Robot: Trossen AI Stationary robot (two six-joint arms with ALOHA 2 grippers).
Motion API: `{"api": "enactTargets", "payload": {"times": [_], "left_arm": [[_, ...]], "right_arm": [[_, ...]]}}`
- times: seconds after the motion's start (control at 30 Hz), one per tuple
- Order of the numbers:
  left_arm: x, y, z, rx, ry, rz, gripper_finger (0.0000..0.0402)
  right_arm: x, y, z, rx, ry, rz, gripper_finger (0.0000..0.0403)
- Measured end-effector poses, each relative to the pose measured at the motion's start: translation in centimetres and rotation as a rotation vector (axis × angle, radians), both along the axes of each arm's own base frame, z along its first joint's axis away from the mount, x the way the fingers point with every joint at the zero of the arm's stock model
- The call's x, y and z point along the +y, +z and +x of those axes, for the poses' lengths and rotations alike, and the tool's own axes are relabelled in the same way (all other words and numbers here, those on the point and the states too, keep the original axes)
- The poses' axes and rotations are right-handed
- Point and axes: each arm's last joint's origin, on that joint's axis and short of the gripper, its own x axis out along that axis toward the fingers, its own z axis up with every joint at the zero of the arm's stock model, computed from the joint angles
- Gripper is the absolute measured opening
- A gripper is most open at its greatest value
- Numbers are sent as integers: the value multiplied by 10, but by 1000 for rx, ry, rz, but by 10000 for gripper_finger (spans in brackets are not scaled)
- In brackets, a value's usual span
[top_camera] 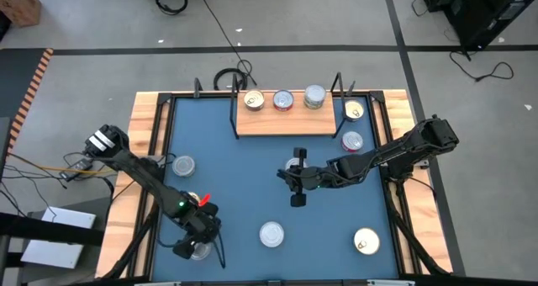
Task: Stack canned seafood by type on shelf
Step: Stack the red tuna can on top of the other red tuna can on the shelf
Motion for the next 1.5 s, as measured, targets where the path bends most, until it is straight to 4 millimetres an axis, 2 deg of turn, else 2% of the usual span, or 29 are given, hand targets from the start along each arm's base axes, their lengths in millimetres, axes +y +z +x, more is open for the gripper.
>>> {"api": "enactTargets", "payload": {"times": [0.37, 0.73, 1.2, 1.5], "left_arm": [[9, 0, 10, -138, 102, 183, 3], [33, -1, 26, -269, 164, 387, 3], [78, 3, 62, -391, 131, 422, 3], [97, -3, 73, -496, 174, 377, 3]], "right_arm": [[0, 0, 0, 3, 0, -1, 9], [0, 0, 0, 4, 0, -1, 9], [0, -2, -1, 22, 0, -6, 10], [-1, -3, -2, 40, 0, -11, 10]]}}
